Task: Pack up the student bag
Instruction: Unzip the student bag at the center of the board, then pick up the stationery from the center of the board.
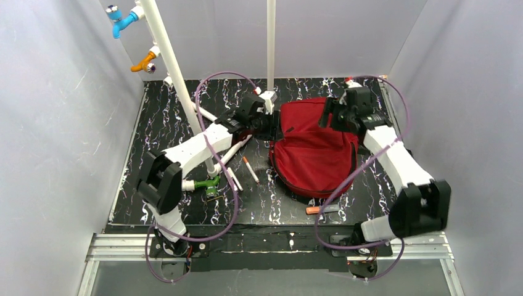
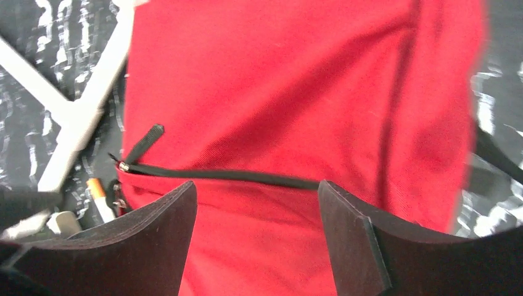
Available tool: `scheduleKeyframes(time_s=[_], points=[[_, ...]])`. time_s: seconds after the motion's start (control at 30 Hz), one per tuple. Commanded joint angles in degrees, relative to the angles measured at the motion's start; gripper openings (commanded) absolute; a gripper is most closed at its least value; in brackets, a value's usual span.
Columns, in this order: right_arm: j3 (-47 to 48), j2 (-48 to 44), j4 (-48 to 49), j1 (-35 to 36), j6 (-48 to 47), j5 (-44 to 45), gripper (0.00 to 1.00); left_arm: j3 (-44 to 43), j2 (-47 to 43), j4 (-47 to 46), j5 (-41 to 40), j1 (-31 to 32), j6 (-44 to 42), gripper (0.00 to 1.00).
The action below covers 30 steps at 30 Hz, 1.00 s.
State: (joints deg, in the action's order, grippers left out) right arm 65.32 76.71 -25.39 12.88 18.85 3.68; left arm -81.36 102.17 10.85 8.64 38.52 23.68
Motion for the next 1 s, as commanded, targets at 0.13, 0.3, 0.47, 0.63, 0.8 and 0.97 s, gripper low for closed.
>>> scheduleKeyframes(time_s=[0.13,0.3,0.47,0.63,0.8,0.97], points=[[10.68,16.55,2.16,3.14,1.42,-15.68,0.74,13.79,-16.24,-2.12,11.46,0.4,9.68,0.51],[6.52,16.5,-2.47,5.22,3.45,-16.75,0.63,18.95,-18.96,-3.93,11.59,0.59,11.28,0.51],[-8.43,4.09,4.25,8.11,5.3,-12.28,0.63,18.55,-18.54,-3.93,11.53,0.53,10.9,0.51],[-19.47,-1.0,13.88,8.12,1.73,-7.77,0.67,18.55,-15.69,-4.81,14.3,1.03,10.16,0.5],[-22.78,-0.78,19.38,8.29,-2.72,-6.79,0.71,20.91,-18.09,-5.61,10.95,4.52,5.51,0.5],[-21.23,-4.26,19.0,8.3,-3.29,-6.51,0.83,26.0,-23.12,-6.62,3.16,10.32,-3.15,0.5]])
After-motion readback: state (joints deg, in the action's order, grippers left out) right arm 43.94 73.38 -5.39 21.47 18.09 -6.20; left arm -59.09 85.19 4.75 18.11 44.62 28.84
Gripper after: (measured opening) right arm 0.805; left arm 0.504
